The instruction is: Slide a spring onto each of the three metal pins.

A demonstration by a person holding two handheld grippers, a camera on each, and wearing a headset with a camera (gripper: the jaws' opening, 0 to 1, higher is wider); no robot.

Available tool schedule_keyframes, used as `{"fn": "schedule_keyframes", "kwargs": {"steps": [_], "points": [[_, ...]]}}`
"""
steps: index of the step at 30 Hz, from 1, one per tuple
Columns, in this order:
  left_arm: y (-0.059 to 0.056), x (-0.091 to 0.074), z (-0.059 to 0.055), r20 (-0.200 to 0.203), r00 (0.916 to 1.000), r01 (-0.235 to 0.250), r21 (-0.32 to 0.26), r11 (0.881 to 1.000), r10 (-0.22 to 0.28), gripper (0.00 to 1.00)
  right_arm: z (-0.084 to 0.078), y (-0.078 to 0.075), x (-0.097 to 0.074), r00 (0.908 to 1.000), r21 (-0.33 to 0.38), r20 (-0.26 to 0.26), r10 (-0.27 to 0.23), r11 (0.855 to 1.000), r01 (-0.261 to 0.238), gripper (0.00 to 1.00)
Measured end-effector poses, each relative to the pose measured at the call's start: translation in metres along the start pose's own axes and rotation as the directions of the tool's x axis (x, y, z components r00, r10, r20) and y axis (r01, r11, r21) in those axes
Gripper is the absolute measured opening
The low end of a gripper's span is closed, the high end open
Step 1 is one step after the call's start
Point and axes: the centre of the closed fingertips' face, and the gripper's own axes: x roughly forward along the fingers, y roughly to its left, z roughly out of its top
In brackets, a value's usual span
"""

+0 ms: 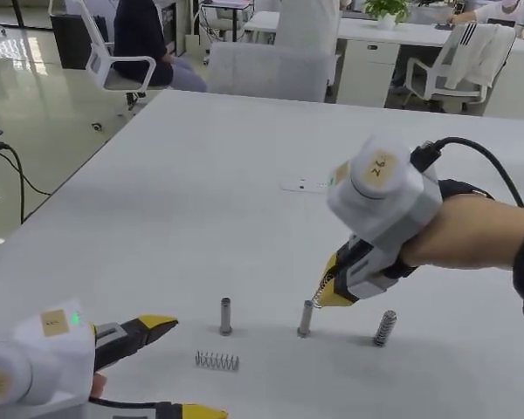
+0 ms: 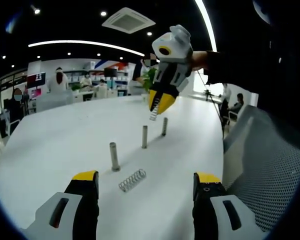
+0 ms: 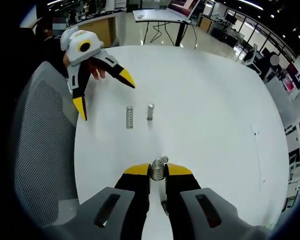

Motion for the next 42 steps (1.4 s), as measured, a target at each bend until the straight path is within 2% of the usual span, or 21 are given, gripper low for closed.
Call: {"fn": "schedule_keyframes", "kwargs": {"steps": [12,33,40,42], "points": [[0.001,-0.001,0.001,-0.002,1.0000,-0.002,0.002,1.000,0.002,0.73,-0.001,-0.009,0.011,0.9999,0.010,-0.013,0.008,1.000,-0.008,0.08],[0.002,-0.002,0.001,-0.001,1.0000,-0.003,0.000,1.000,0.003,0.72,-0.005,-0.011,0.024,0.9986,0.028,-0.034,0.040,0.999,-0.039,0.08],[0.001,-0.002,0.002,0.002,1.0000,-0.001,0.003,1.000,0.001,0.72,-0.007,-0.011,0.033,0.9971,0.041,-0.048,0.058,0.998,-0.056,0.08],[0.001,-0.002,0.002,0.001,1.0000,-0.001,0.003,1.000,0.001,0.72,-0.005,-0.011,0.033,0.9973,0.053,-0.037,0.064,0.997,-0.062,0.08]]}}
